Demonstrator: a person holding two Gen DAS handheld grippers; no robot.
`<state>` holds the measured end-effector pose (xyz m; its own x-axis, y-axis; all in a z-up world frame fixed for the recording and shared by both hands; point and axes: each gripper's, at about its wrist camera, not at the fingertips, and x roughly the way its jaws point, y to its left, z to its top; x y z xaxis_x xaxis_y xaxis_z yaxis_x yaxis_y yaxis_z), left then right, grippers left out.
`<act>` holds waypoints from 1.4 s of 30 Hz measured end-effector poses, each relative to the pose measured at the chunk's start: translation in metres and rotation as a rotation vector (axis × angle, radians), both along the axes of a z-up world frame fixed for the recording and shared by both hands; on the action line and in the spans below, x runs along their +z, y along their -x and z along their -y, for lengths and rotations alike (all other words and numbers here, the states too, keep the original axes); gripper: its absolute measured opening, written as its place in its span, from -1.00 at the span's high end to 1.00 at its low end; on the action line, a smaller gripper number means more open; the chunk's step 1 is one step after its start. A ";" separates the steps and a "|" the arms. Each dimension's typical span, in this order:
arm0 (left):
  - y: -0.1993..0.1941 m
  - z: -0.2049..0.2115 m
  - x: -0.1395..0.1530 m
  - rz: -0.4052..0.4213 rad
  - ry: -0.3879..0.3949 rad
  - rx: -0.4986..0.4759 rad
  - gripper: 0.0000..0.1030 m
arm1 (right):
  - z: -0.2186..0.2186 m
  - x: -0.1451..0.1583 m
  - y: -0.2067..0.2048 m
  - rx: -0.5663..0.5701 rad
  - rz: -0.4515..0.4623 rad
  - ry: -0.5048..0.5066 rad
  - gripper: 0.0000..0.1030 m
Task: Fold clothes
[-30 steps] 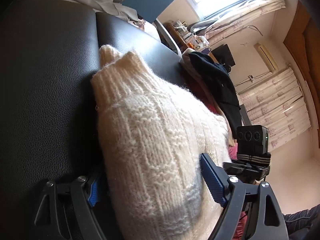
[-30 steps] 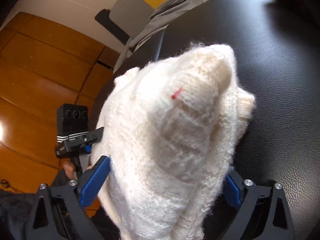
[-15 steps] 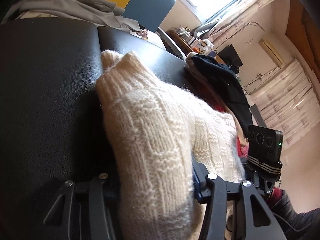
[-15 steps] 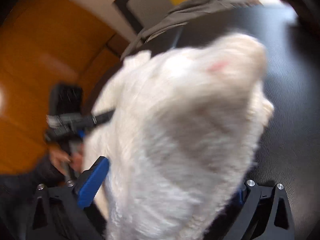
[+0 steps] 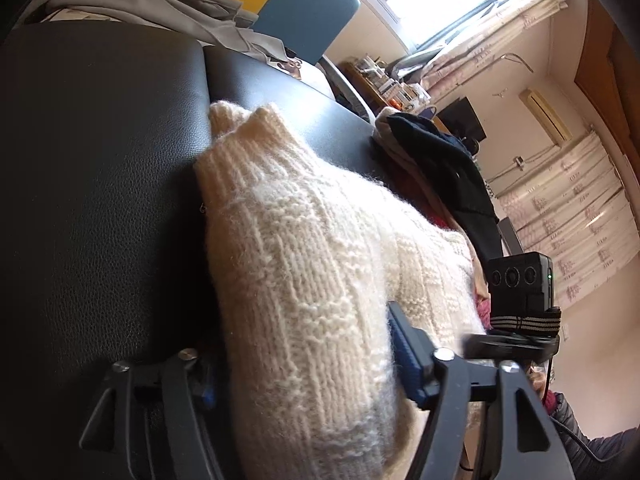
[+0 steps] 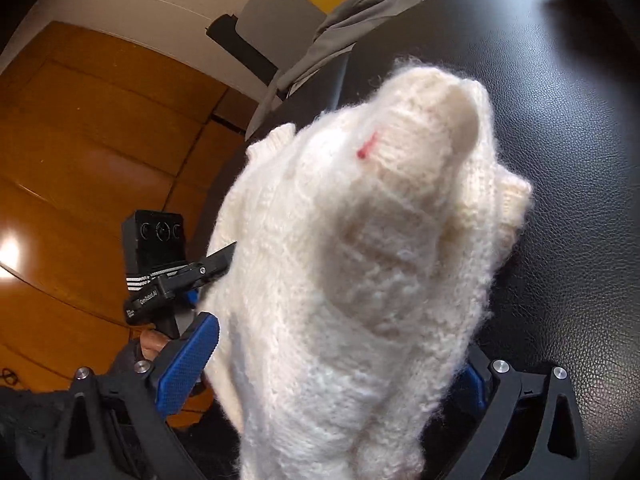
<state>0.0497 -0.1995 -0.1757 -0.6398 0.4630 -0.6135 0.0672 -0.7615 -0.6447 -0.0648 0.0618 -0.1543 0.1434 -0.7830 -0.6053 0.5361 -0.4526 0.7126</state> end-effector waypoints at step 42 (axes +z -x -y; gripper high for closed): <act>-0.380 0.477 0.003 0.096 0.246 1.193 -0.04 | 0.795 -0.006 -0.262 0.851 -0.149 -0.089 0.05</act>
